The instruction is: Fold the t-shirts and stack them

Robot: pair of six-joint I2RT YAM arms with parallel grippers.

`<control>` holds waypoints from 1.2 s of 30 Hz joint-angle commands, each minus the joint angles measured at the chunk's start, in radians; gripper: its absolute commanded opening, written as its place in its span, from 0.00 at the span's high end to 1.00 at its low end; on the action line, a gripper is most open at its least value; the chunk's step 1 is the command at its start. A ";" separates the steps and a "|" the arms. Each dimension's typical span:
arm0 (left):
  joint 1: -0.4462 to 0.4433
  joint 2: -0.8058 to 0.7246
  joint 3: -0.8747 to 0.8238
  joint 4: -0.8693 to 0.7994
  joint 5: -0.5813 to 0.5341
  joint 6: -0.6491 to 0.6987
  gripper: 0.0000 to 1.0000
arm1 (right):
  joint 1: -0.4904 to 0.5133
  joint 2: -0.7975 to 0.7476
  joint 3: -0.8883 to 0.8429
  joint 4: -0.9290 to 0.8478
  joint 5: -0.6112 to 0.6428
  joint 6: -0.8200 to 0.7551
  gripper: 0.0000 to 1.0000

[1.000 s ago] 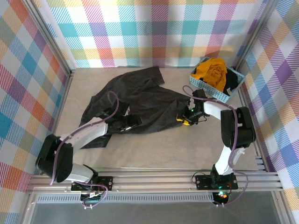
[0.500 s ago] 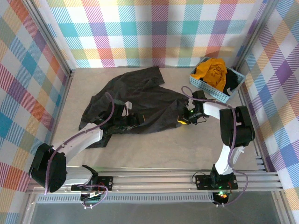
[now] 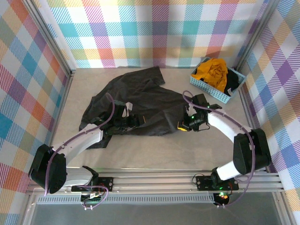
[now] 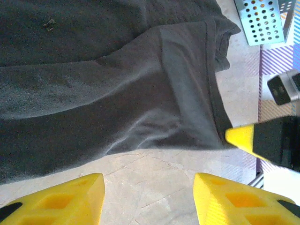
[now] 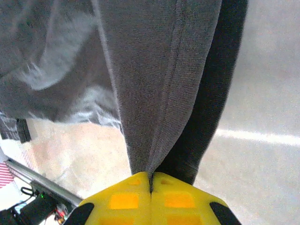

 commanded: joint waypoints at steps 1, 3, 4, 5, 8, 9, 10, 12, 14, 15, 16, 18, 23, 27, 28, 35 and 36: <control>-0.007 -0.021 -0.013 -0.026 0.009 0.024 0.47 | 0.029 -0.065 -0.018 -0.142 -0.034 0.072 1.00; -0.006 -0.019 -0.010 -0.030 0.012 0.028 0.47 | 0.046 -0.086 -0.004 -0.199 -0.061 0.086 1.00; -0.006 -0.018 -0.008 -0.032 0.012 0.029 0.47 | 0.054 -0.091 0.008 -0.239 -0.072 0.092 1.00; -0.007 -0.018 -0.006 -0.034 0.013 0.031 0.47 | 0.059 -0.093 0.015 -0.268 -0.081 0.094 1.00; -0.006 -0.010 -0.001 -0.033 0.012 0.036 0.47 | 0.062 -0.082 0.023 -0.296 -0.106 0.090 1.00; -0.006 -0.005 0.000 -0.029 0.013 0.035 0.47 | 0.061 -0.067 0.031 -0.285 -0.096 0.082 1.00; -0.007 -0.001 0.002 -0.026 0.015 0.034 0.47 | 0.059 -0.043 0.050 -0.275 -0.076 0.069 1.00; -0.007 0.008 0.011 -0.026 0.018 0.035 0.48 | 0.047 0.026 0.095 -0.255 -0.054 0.051 1.00; -0.007 0.014 0.024 -0.034 0.017 0.041 0.47 | 0.028 0.107 0.146 -0.239 -0.060 0.048 1.00; -0.007 0.016 0.030 -0.041 0.017 0.046 0.47 | 0.024 0.146 0.173 -0.234 -0.058 0.044 1.00; -0.007 0.018 0.038 -0.049 0.015 0.052 0.48 | 0.022 0.180 0.199 -0.229 -0.046 0.038 1.00; -0.007 0.019 0.050 -0.063 0.013 0.065 0.48 | 0.019 0.230 0.236 -0.222 -0.029 0.026 1.00; -0.007 0.013 0.067 -0.084 0.004 0.079 0.48 | 0.007 0.301 0.275 -0.236 -0.007 -0.002 1.00; -0.007 0.011 0.061 -0.084 0.001 0.076 0.48 | -0.002 0.322 0.250 -0.225 0.022 -0.009 1.00; -0.007 0.014 0.061 -0.082 0.003 0.076 0.48 | -0.003 0.330 0.241 -0.218 0.022 -0.011 1.00; -0.007 0.030 0.064 -0.072 0.015 0.075 0.48 | 0.002 0.321 0.143 -0.149 -0.030 0.050 0.99; -0.008 0.030 0.063 -0.071 0.015 0.076 0.48 | 0.004 0.306 0.121 -0.142 -0.031 0.059 0.99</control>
